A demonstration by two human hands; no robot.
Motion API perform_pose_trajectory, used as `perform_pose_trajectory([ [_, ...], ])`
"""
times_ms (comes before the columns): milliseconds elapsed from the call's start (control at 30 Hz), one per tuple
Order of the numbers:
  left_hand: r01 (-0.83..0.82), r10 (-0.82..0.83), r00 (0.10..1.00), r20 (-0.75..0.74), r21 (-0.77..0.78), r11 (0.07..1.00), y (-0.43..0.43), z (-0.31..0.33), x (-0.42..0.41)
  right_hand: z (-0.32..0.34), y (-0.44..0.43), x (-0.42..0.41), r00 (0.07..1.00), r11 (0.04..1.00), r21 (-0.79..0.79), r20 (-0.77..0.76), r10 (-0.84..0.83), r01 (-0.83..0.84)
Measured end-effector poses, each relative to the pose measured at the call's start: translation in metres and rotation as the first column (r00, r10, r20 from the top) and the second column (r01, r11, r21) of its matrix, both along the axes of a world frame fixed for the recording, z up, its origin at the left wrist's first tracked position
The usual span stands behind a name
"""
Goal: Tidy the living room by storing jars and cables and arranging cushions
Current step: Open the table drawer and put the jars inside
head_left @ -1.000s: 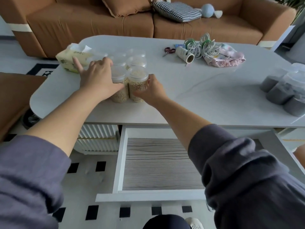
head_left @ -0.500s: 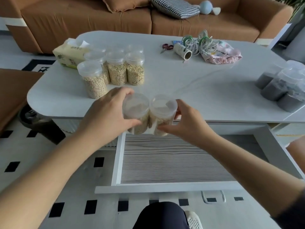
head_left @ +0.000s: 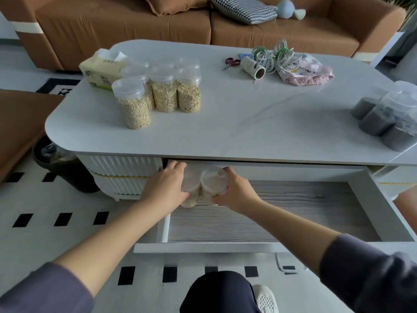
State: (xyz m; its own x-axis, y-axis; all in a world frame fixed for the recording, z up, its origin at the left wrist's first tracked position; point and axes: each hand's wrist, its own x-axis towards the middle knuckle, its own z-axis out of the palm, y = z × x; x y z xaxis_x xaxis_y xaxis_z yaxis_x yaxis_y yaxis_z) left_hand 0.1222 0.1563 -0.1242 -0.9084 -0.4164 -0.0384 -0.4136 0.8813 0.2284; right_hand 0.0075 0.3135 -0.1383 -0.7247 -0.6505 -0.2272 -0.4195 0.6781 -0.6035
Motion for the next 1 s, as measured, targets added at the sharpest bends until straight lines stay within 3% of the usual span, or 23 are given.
perform_pose_trajectory([
  [167, -0.032, 0.030, 0.999, -0.013, -0.183, 0.983, -0.011, -0.026, -0.019, -0.020, -0.021, -0.009, 0.994, 0.995, -0.005, 0.019, -0.104, 0.104],
  [533, -0.087, 0.075, 0.991, -0.111, -0.109, 0.990, -0.016, -0.037, -0.023, -0.033, -0.033, -0.008, 0.987, 0.985, 0.059, -0.034, -0.158, 0.160],
  [667, -0.094, 0.090, 0.995, -0.052, -0.069, 0.993, -0.011, -0.020, -0.008, -0.018, -0.028, -0.005, 0.998, 0.964, 0.265, 0.048, -0.033, 0.019],
  [800, -0.058, 0.053, 0.979, -0.195, -0.022, 0.998, -0.016, 0.022, 0.026, 0.042, -0.011, 0.004, 0.968, 0.801, 0.543, 0.117, 0.223, -0.250],
  [933, -0.175, 0.163, 0.865, -0.475, 0.018, 0.984, -0.044, 0.062, 0.030, 0.100, -0.021, -0.003, 0.962, 0.883, 0.402, 0.222, 0.162, -0.241],
  [1000, -0.265, 0.277, 0.773, -0.571, 0.105, 0.958, -0.066, 0.072, 0.017, 0.117, -0.043, -0.015, 0.983, 0.953, 0.239, 0.019, 0.185, -0.184],
])
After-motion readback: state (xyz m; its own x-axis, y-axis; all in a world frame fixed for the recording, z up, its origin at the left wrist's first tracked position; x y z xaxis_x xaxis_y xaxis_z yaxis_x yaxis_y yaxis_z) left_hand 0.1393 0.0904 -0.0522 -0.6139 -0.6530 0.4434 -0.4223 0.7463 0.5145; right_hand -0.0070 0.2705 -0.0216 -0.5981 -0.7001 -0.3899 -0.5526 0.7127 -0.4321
